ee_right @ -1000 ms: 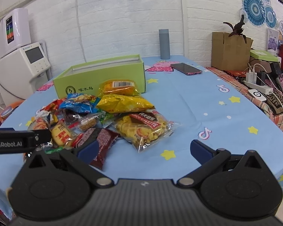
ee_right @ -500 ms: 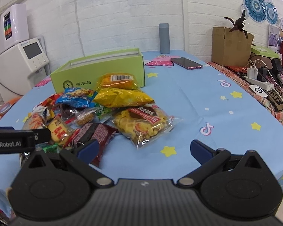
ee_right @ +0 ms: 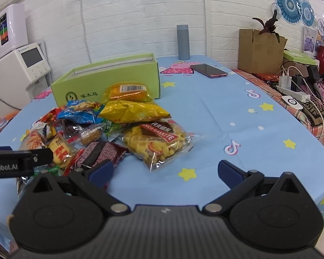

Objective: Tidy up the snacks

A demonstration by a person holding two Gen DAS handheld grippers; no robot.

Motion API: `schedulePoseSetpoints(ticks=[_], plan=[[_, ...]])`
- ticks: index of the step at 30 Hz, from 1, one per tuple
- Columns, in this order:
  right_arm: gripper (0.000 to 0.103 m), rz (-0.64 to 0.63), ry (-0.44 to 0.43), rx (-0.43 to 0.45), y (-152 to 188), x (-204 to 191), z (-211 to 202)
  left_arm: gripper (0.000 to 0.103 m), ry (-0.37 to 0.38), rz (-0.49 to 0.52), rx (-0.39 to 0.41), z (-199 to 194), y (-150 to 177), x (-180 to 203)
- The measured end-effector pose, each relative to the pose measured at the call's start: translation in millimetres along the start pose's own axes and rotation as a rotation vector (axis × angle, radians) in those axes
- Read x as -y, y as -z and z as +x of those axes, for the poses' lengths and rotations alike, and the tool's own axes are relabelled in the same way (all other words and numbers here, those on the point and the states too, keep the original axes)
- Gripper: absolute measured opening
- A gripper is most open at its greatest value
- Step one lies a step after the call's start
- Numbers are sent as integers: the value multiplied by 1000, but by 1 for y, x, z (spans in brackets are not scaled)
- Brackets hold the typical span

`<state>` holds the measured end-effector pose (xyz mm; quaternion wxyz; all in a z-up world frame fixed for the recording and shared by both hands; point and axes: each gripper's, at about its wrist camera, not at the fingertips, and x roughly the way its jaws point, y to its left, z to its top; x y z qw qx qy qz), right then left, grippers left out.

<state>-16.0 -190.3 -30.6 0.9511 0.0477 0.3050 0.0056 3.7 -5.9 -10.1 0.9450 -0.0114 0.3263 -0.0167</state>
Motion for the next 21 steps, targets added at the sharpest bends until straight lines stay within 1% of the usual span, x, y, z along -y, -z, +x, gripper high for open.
schedulePoseSetpoints(ticks=[5,16,21], plan=[[103,-11,-8,3,1,-5,-4,95,0,-6,21,-10,1,-3],[103,-44,-13,47,3,-14,-27,95,2,-8,77,-41,6,-5],[103,-56,-31,66,8,-18,-39,95,-8,-8,108,-56,13,-9]])
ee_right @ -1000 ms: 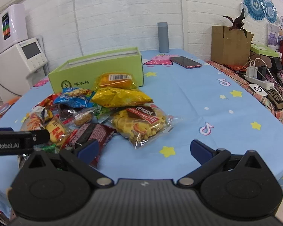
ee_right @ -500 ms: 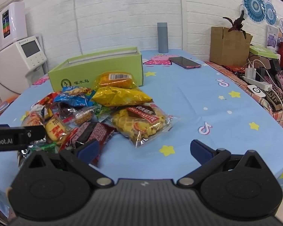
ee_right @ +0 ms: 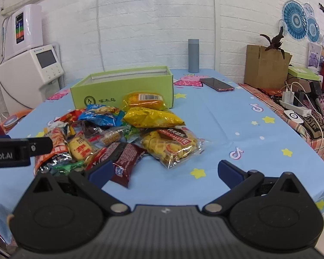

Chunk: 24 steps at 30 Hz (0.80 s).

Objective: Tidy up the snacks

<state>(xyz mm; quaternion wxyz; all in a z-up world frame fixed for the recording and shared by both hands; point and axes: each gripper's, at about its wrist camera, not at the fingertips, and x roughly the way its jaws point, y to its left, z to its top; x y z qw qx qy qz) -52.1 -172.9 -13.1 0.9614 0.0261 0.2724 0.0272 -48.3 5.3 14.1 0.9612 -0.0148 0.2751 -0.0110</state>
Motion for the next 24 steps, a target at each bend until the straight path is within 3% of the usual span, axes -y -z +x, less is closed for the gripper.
schedulePoseSetpoints(ticks=[4,7,13,17,21,24], plan=[[103,-16,-14,6,3,-3,-5,95,-26,16,-1,-6,7,-10],[103,-13,-52,-12,5,-6,1,95,-67,24,-50,1,14,-23],[103,-52,-173,-110,14,-26,35,95,-102,-24,-79,20,13,-55],[103,-71,-159,-182,23,-34,61,93,-74,-63,-138,42,13,-67],[103,-112,-106,-145,26,-38,71,93,-43,-82,-171,56,14,-73],[102,-103,-97,-56,38,-29,68,93,-6,-100,-177,62,12,-79]])
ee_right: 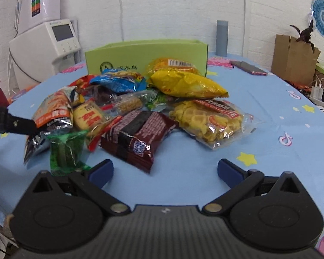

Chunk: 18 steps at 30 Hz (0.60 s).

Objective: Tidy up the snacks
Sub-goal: 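Move the left tool to the silver-orange cracker bag and close on it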

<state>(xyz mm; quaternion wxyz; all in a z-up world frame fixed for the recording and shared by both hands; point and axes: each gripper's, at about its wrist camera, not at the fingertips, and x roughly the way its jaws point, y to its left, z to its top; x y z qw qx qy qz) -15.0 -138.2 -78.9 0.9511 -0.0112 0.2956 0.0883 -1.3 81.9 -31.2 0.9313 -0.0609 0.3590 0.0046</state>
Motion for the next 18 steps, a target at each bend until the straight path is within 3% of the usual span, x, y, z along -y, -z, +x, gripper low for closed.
schedulePoseSetpoints(ticks=[3,7,12,18], plan=[[103,20,-9,-62,-11,2,-1,93,38,-8,6,-1,-10,-10],[103,11,-152,-21,-28,-17,-23,93,73,-14,34,-2,-25,-28],[103,-115,-308,1,-61,-70,-18,92,108,-30,11,9,-37,-51],[102,-219,-323,-58,-75,-116,17,90,249,-35,-53,24,-48,-69]])
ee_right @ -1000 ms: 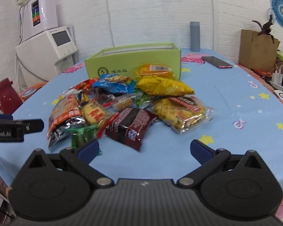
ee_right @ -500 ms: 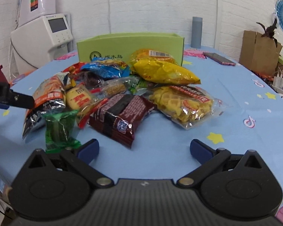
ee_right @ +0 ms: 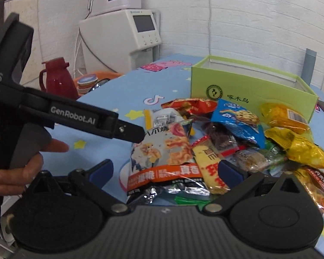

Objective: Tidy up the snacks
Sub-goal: 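Move the left tool to the silver-orange cracker bag and close on it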

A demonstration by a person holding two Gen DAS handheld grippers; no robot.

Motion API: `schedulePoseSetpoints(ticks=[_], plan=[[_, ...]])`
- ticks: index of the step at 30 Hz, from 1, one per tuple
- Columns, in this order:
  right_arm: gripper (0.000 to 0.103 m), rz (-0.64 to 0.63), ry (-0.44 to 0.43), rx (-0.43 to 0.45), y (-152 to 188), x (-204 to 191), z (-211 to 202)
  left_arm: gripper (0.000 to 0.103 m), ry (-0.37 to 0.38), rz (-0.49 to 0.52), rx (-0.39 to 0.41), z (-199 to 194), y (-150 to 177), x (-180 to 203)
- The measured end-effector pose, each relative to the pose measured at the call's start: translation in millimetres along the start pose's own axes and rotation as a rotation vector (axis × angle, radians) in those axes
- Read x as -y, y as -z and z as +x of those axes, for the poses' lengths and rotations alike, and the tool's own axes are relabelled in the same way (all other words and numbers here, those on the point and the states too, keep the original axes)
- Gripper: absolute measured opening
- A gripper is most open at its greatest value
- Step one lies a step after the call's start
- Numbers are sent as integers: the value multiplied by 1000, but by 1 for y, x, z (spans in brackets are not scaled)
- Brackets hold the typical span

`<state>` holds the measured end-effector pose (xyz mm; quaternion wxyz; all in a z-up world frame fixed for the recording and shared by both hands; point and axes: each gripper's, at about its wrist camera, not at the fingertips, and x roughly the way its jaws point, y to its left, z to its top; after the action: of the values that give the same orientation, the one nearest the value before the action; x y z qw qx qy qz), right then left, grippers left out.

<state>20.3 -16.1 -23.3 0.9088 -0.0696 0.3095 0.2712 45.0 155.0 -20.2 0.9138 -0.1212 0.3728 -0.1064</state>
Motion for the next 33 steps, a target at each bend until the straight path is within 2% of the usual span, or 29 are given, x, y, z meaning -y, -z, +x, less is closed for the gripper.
schedulePoseSetpoints(ticks=[2,5,8,10,12,15,18,21,27,33], plan=[[102,-7,2,-25,-1,-4,11,90,12,31,-12,6,-5,1],[102,-3,-8,-50,0,-11,20,84,37,54,-37,15,-9,2],[102,9,-28,-45,0,-17,22,75,71,37,-63,18,-7,-4],[102,6,-41,-49,0,-22,25,74,79,15,-58,16,-4,-10],[102,-6,-45,-51,-1,-26,29,71,68,-14,-57,13,-2,-17],[102,-21,-101,-46,-3,-35,33,71,30,-39,-34,1,2,-25],[102,-38,-118,-12,0,-38,26,75,-34,-33,-18,-8,6,-26],[102,34,-114,37,8,-24,1,80,-60,-24,4,-17,10,-21],[103,125,-232,-4,31,-13,-24,80,-119,-15,-5,-20,18,-10],[103,127,-216,-26,43,4,-13,80,-143,-18,-47,-21,33,3]])
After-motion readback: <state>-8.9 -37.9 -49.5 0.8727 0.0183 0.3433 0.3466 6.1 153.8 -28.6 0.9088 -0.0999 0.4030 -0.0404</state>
